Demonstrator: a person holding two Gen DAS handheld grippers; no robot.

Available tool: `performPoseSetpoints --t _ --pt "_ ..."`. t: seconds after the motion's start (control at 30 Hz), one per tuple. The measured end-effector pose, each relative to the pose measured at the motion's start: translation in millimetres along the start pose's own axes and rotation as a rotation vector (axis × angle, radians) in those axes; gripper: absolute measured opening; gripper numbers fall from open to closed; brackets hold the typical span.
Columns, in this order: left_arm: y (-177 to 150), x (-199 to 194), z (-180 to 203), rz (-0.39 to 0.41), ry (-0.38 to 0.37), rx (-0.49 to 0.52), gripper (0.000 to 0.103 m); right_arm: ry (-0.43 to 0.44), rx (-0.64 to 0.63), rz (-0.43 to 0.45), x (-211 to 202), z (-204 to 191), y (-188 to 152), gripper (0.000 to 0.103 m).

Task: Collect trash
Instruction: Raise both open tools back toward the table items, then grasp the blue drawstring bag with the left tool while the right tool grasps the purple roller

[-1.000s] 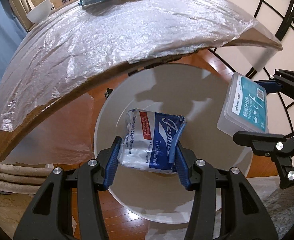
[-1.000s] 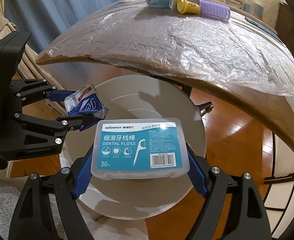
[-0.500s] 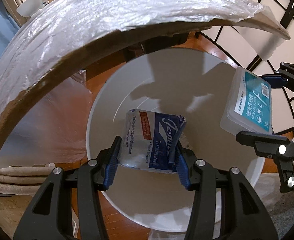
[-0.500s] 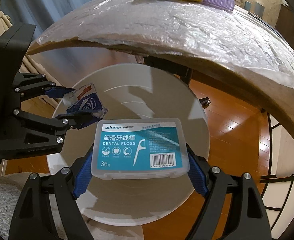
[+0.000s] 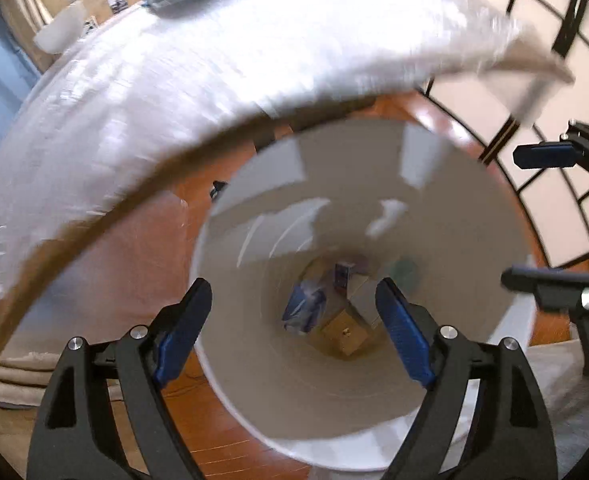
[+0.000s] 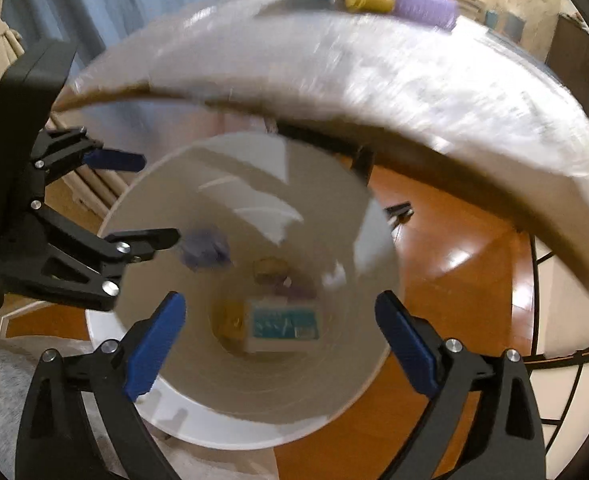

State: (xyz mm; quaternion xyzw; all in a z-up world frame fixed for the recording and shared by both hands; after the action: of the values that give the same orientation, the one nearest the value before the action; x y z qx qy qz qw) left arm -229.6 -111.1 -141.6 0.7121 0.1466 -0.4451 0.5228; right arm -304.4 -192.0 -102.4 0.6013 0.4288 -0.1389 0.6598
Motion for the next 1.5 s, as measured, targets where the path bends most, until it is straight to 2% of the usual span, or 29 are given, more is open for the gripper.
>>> performPoseSetpoints --t 0.03,0.13,0.17,0.2,0.27,0.37,0.43,0.47,0.57,0.7,0.83,0.93,1.07,1.17,1.23,1.27,1.33,1.43,1.5 --pt "5 -11 -2 0.021 -0.014 -0.018 0.085 -0.004 0.0 0.027 -9 2 8 0.094" --pt "44 -60 -7 0.152 -0.096 -0.075 0.086 -0.019 0.007 0.162 -44 12 49 0.096" --pt "63 -80 -8 0.212 -0.127 -0.086 0.089 -0.038 0.014 0.197 -51 20 61 0.099" --pt "80 -96 -12 0.267 -0.13 -0.086 0.099 -0.061 0.031 0.235 -57 31 79 0.099" --pt "120 -118 -32 0.388 -0.077 -0.058 0.102 -0.077 0.061 0.268 -56 50 102 0.099" --pt "167 -112 -64 0.448 -0.006 -0.059 0.102 -0.162 0.127 0.288 -36 93 143 0.099" --pt "193 -104 -83 0.464 -0.005 -0.09 0.102 -0.17 0.163 0.305 -23 106 165 0.099" --pt "214 -91 -91 0.462 -0.016 -0.109 0.102 -0.171 0.177 0.313 -15 111 177 0.099" --pt "251 -63 -102 0.436 -0.065 -0.13 0.102 -0.196 0.19 0.295 16 133 207 0.099" --pt "283 -10 -103 0.354 -0.125 -0.125 0.102 -0.202 0.194 0.257 56 144 230 0.097" --pt "287 35 -101 0.256 -0.182 -0.145 0.102 -0.171 0.229 0.219 84 151 237 0.094" --pt "285 58 -104 0.213 -0.231 -0.196 0.102 -0.164 0.237 0.195 99 153 240 0.093" --pt "279 78 -100 0.156 -0.297 -0.218 0.101 -0.137 0.257 0.174 114 155 242 0.083" --pt "268 88 -95 0.12 -0.315 -0.208 0.088 -0.121 0.268 0.169 122 160 241 0.072" --pt "265 92 -95 0.114 -0.331 -0.217 0.073 -0.124 0.258 0.174 121 162 240 0.072" --pt "263 93 -94 0.112 -0.345 -0.226 0.07 -0.12 0.258 0.178 120 162 240 0.072" --pt "261 90 -94 0.121 -0.361 -0.237 0.057 -0.13 0.263 0.191 113 164 236 0.072" --pt "261 84 -96 0.143 -0.357 -0.249 0.046 -0.128 0.291 0.213 102 168 233 0.072" --pt "262 77 -100 0.171 -0.34 -0.266 0.043 -0.128 0.299 0.231 92 170 232 0.072"
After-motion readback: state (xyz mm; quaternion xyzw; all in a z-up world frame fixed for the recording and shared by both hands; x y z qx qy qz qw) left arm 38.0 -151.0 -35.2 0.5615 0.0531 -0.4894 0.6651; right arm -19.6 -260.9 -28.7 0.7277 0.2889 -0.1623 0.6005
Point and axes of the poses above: each gripper's, at about its wrist camera, not at the fingertips, and x roughly the way its jaws point, z to its right, y to its top, the point moved 10 cm from there along x, roughly the way its jaws point, and after that the axes turned 14 degrees about z, right-handed, at the moved point
